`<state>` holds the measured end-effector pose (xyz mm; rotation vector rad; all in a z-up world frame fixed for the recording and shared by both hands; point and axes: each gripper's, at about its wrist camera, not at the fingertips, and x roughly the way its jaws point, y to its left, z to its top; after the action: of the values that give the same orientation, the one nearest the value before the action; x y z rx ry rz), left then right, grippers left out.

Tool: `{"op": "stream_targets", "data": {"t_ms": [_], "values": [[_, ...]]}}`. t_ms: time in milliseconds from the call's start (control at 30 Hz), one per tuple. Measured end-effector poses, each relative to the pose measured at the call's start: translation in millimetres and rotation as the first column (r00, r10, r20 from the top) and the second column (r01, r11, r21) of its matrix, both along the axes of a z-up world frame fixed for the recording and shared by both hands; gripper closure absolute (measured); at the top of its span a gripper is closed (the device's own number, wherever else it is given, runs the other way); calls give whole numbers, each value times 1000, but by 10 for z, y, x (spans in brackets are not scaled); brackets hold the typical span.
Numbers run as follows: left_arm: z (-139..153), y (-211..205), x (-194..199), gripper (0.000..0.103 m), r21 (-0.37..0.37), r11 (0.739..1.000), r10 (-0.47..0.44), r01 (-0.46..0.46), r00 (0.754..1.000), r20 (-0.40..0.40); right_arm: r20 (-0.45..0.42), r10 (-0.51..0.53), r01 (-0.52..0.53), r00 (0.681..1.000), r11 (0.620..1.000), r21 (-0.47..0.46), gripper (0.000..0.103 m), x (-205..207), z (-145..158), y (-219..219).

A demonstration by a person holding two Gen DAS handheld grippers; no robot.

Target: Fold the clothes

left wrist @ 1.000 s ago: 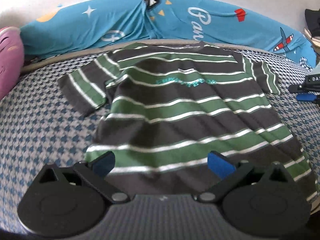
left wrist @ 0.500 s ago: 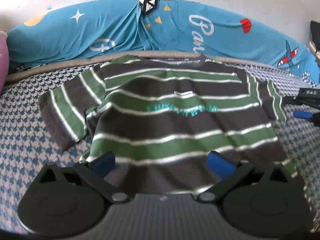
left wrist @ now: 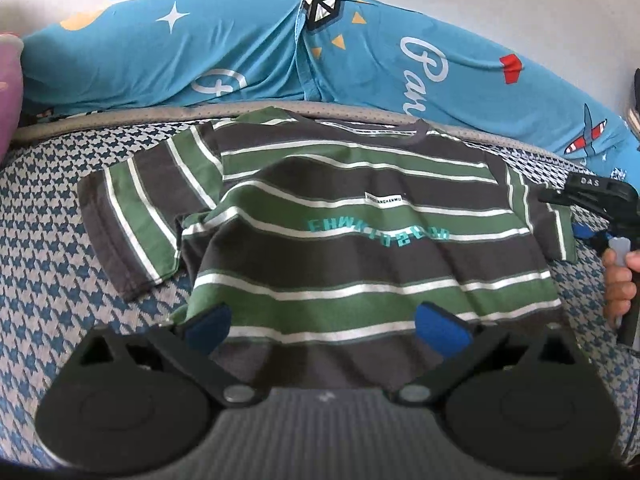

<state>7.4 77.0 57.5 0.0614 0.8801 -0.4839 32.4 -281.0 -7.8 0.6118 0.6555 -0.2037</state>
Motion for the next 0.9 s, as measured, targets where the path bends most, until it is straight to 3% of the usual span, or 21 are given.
{"op": "stream_targets", "data": {"t_ms": [100,400,433,500,667,767,900], "values": [[-15,-9,12,0,-3,1000,0,0,1000,-10,27,74,-75,997,997,37,53,91,-23,145],[-37,-5,72,0,-21,999,23,-24,999,-36,14,173,-168,985,971,-171,53,338,13,632],[-40,2,88,0,-24,999,29,-30,999,-39,7,183,-178,983,963,-205,56,358,12,684],[-46,14,120,0,-27,999,43,-45,998,-47,-14,204,-199,979,939,-280,75,402,10,800],[-84,25,185,0,-19,997,74,-76,995,-66,-46,233,-230,971,880,-416,91,426,12,1001],[-116,19,203,0,0,996,84,-84,994,-71,-28,190,-178,981,844,-505,97,409,74,1082],[-160,11,226,0,26,995,97,-95,992,-78,54,45,-12,998,870,-493,97,375,206,876]]}}
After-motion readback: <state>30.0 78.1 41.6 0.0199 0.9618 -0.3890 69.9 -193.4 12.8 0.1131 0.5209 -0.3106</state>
